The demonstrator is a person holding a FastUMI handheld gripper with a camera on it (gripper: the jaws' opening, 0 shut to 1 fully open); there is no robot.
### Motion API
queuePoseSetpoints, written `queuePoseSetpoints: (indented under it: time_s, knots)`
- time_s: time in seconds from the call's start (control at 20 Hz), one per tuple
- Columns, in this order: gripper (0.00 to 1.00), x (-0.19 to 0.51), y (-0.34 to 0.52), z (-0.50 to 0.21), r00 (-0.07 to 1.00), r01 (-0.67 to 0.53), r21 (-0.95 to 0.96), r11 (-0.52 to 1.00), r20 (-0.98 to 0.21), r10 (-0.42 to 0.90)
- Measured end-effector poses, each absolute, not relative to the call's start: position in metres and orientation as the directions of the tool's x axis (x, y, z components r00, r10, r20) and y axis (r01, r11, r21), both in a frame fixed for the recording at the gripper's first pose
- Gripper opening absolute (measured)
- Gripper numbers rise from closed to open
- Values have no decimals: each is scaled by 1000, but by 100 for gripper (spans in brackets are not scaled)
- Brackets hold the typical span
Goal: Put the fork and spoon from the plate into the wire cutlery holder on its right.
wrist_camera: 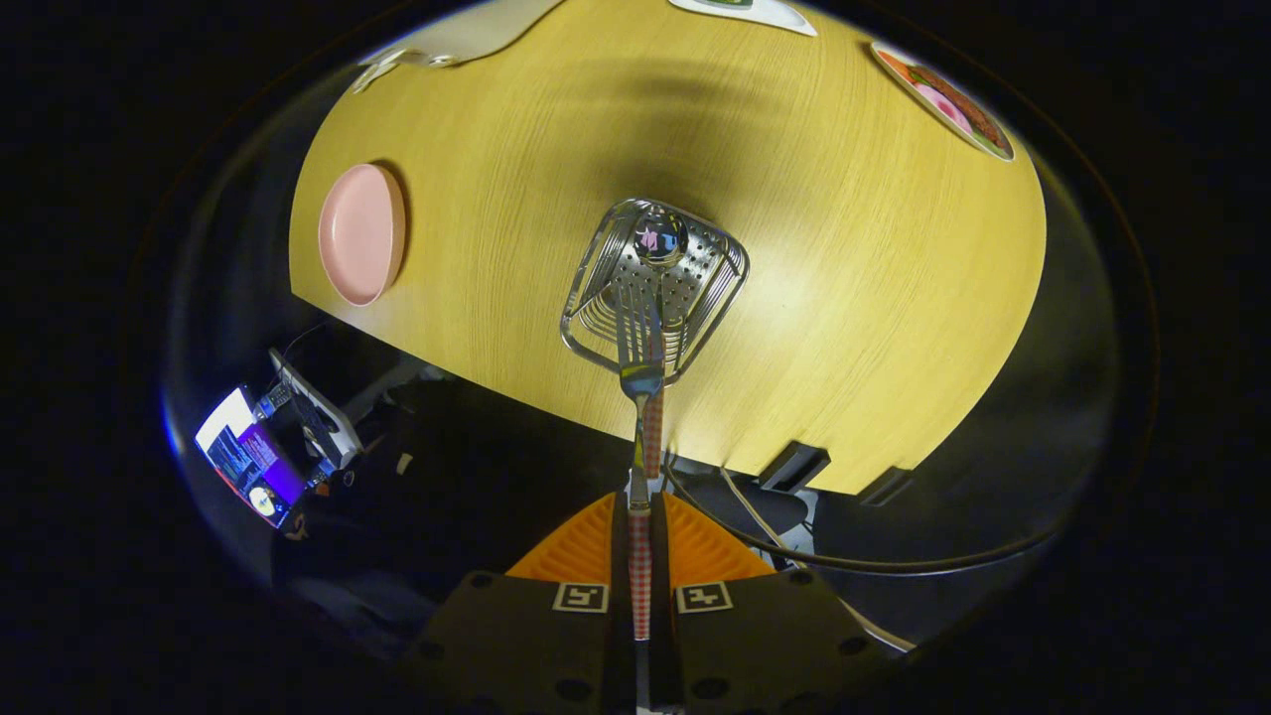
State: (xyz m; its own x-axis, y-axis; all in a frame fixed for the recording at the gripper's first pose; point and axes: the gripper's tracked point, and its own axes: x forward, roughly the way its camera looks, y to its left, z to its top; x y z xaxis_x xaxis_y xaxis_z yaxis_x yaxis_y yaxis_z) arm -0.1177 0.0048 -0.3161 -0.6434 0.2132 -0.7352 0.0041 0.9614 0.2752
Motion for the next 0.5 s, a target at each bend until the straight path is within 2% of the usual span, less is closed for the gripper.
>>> queuePoseSetpoints:
  time_s: [0.2, 0.5]
  knots:
    - [10, -105, 2, -332, -725, 12, 237, 971, -667, 172]
    - [11, -89, 18, -349, -779, 5, 220, 975, -610, 142]
